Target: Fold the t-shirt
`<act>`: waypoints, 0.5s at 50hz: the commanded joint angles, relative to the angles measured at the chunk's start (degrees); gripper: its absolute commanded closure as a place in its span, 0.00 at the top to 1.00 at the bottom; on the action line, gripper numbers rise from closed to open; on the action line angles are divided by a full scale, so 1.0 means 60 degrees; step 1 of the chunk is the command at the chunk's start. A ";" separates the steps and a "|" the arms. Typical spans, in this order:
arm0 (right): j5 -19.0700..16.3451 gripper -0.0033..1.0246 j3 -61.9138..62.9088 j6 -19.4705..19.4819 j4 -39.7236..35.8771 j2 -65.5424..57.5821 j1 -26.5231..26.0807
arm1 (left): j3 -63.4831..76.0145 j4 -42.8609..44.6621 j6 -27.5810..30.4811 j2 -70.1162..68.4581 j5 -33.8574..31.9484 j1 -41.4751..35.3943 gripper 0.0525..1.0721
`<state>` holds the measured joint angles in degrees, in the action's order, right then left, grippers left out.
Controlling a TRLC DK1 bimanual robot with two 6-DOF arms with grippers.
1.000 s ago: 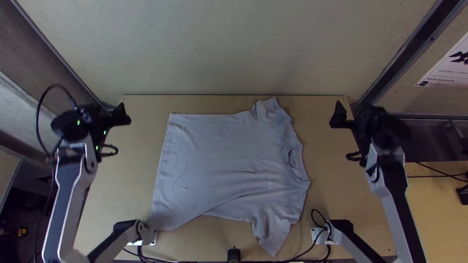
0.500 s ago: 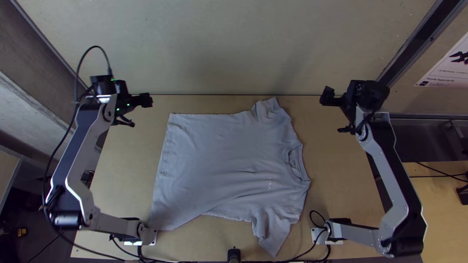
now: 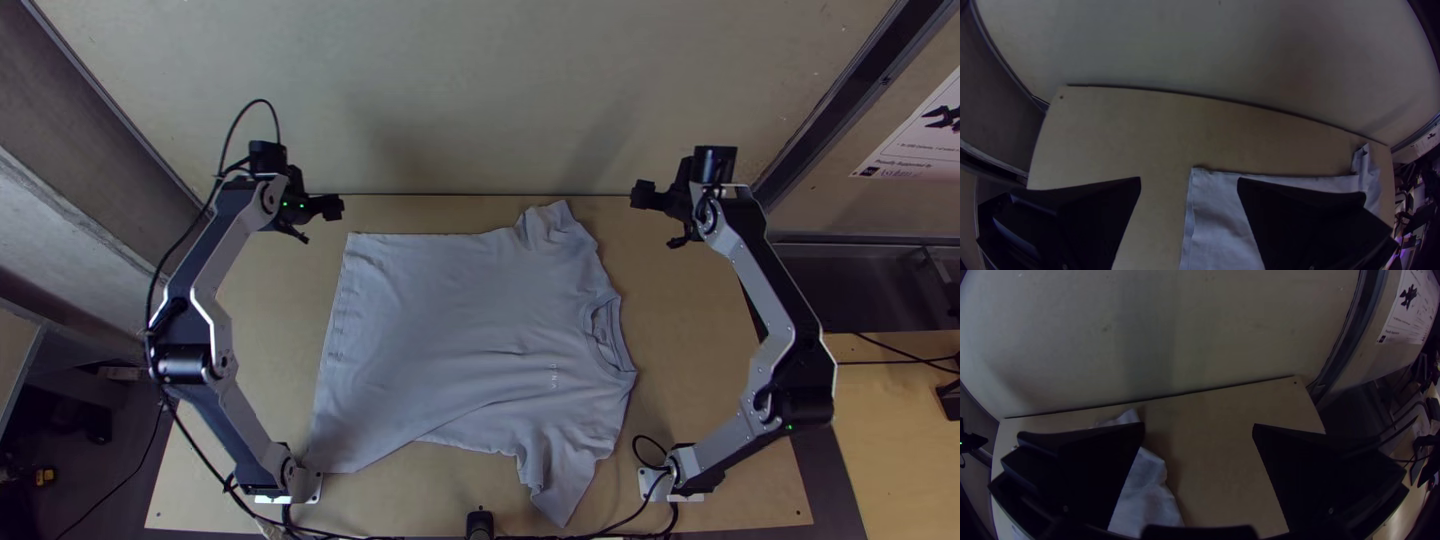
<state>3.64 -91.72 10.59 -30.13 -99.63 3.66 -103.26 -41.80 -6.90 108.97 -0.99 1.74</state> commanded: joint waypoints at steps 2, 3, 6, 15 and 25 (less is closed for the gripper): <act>0.0009 0.96 -0.0563 0.0344 -0.0266 -0.0562 0.0166 | -0.0587 -0.0269 -0.0096 0.0823 -0.0010 -0.0128 0.80; 0.0023 0.96 -0.0636 0.0330 -0.0296 -0.0635 0.0181 | -0.0631 -0.0284 -0.0096 0.0926 -0.0010 -0.0172 0.80; 0.0023 0.96 -0.0899 0.0344 -0.0384 -0.0914 0.0239 | -0.0778 -0.0313 -0.0096 0.1233 0.0005 -0.0216 0.80; 0.0023 0.96 -0.1456 0.0374 -0.0413 -0.1426 0.0357 | -0.1129 -0.0357 -0.0096 0.1966 0.0136 -0.0451 0.80; 0.0023 0.96 -0.1852 0.0462 -0.0574 -0.1837 0.0342 | -0.1671 -0.0401 0.0021 0.2874 0.0884 -0.0700 0.80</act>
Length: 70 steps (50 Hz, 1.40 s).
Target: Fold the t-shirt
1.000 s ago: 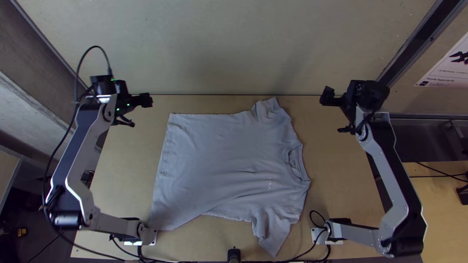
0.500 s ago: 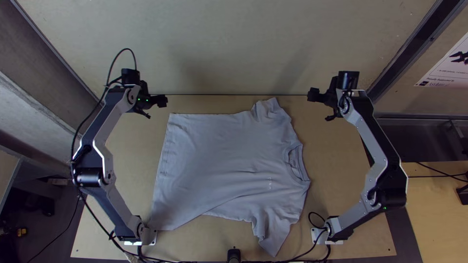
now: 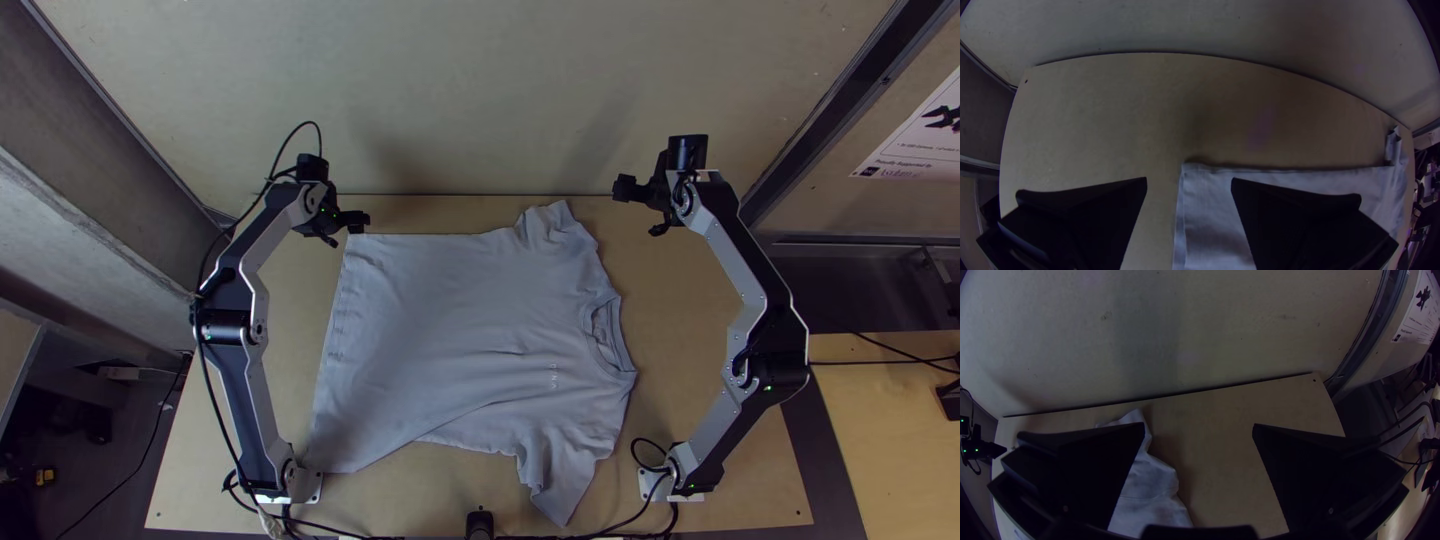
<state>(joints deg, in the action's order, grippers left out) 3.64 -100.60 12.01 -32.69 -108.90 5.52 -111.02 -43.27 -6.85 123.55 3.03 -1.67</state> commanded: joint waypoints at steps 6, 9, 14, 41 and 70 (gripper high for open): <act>0.0023 0.96 -0.0504 0.0283 -0.0236 -0.0512 -0.0026 | -0.0539 -0.0172 -0.0015 0.0781 0.0228 -0.0175 0.80; 0.0023 0.96 -0.0534 0.0283 -0.0265 -0.0585 -0.0056 | -0.0539 -0.0186 0.0014 0.0884 0.0360 -0.0205 0.79; 0.0023 0.96 -0.0651 0.0283 -0.0368 -0.0688 -0.0085 | -0.0525 -0.0201 0.0043 0.1015 0.0404 -0.0219 0.48; 0.0009 0.96 -0.3053 0.0679 -0.3004 -0.2606 0.0252 | -0.0979 -0.0084 0.0248 0.0693 0.0301 -0.0058 0.02; -0.0123 0.87 -0.5133 0.0576 -0.4674 -0.5023 0.1014 | -0.1008 -0.0201 0.0322 0.0093 0.0243 0.0220 0.02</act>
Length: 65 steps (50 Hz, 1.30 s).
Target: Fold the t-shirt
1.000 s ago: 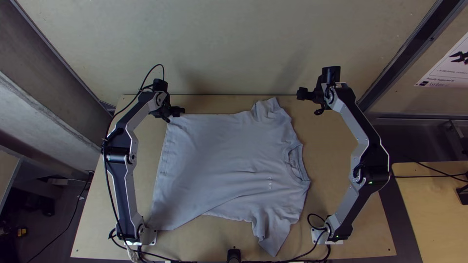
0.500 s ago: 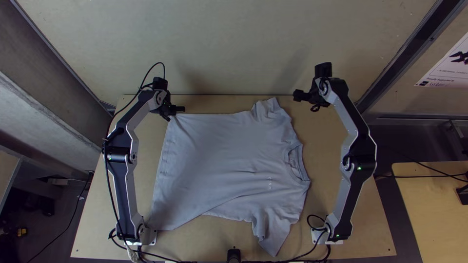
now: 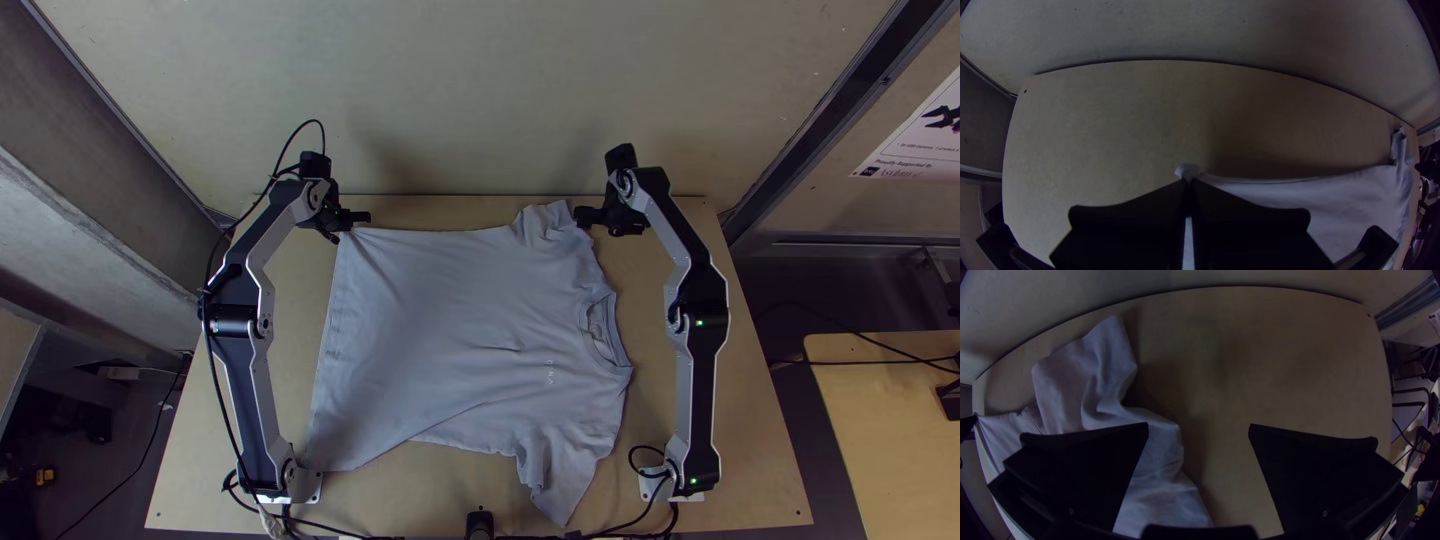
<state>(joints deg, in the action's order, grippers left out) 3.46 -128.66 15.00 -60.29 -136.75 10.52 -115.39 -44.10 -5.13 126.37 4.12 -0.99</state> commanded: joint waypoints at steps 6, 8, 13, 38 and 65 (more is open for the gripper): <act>-0.0211 0.87 -0.0588 0.0048 0.0220 -0.0617 0.0385 | -0.0279 -0.0048 0.0034 -0.0377 0.0060 0.0093 0.02; -0.0211 0.87 -0.0632 0.0048 0.0366 -0.0632 0.0487 | -0.0279 -0.0063 0.0034 -0.0377 0.0060 0.0078 0.02; -0.0211 0.87 -0.0690 0.0077 0.0674 -0.0617 0.0663 | -0.0279 -0.0063 0.0019 -0.0363 0.0060 0.0049 0.02; -0.0211 0.66 -0.0895 0.0238 0.1450 -0.1437 0.0692 | -0.0279 -0.0165 0.0049 -0.0451 0.0046 0.0049 0.02; -0.0211 0.03 -0.0925 0.0282 0.2490 -0.0866 0.0341 | -0.1671 -0.0092 -0.0259 0.0238 0.0031 0.0122 0.02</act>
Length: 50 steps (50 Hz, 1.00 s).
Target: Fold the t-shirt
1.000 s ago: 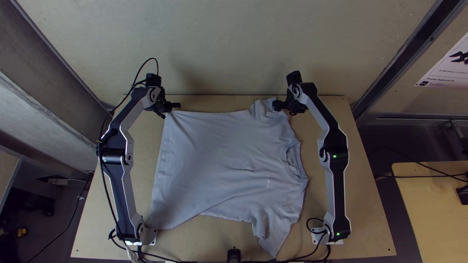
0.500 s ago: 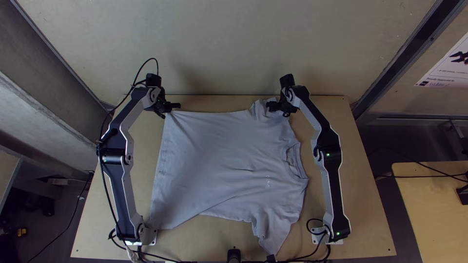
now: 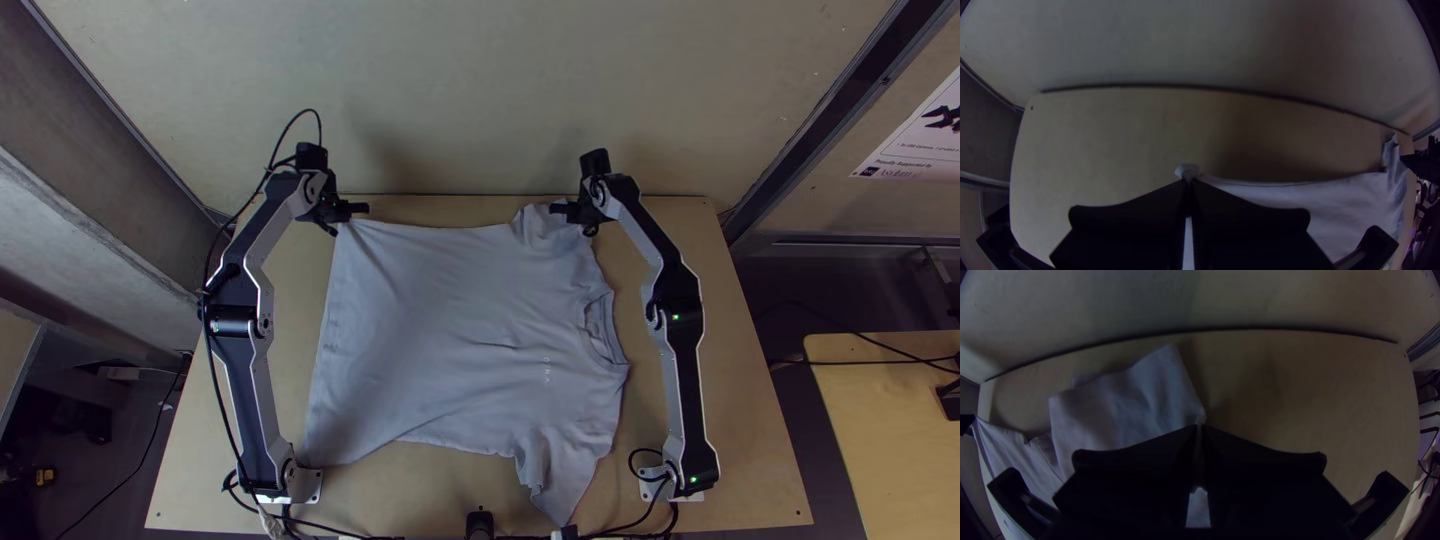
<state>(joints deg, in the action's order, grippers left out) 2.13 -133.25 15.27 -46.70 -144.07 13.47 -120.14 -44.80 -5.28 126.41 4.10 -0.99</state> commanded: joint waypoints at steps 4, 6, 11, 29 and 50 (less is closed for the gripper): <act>-0.0004 0.03 -0.0204 0.0239 0.0517 0.0340 -0.0239 | -0.1349 0.0039 -0.0365 0.0553 0.0049 0.0107 0.02; 0.0011 0.03 -0.0262 0.0239 0.0649 0.0310 -0.0283 | -0.1525 0.0083 -0.0380 0.0685 0.0049 0.0078 0.02; 0.0011 0.03 -0.0453 0.0253 0.0986 0.0223 -0.0400 | -0.1598 0.0405 -0.0483 0.0875 0.0123 0.0049 0.02; -0.0165 0.03 -0.0335 0.0239 0.0239 0.0618 -0.0444 | -0.1452 -0.0019 -0.0424 0.0963 0.0064 0.0166 0.02; -0.0165 0.03 0.0192 0.0180 -0.1753 0.1658 -0.0400 | -0.1130 -0.0693 -0.0131 0.0553 -0.0244 0.0371 0.02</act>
<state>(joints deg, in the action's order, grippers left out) 1.02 -133.80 15.88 -54.22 -137.05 11.44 -128.33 -48.21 -6.83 132.38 2.59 0.56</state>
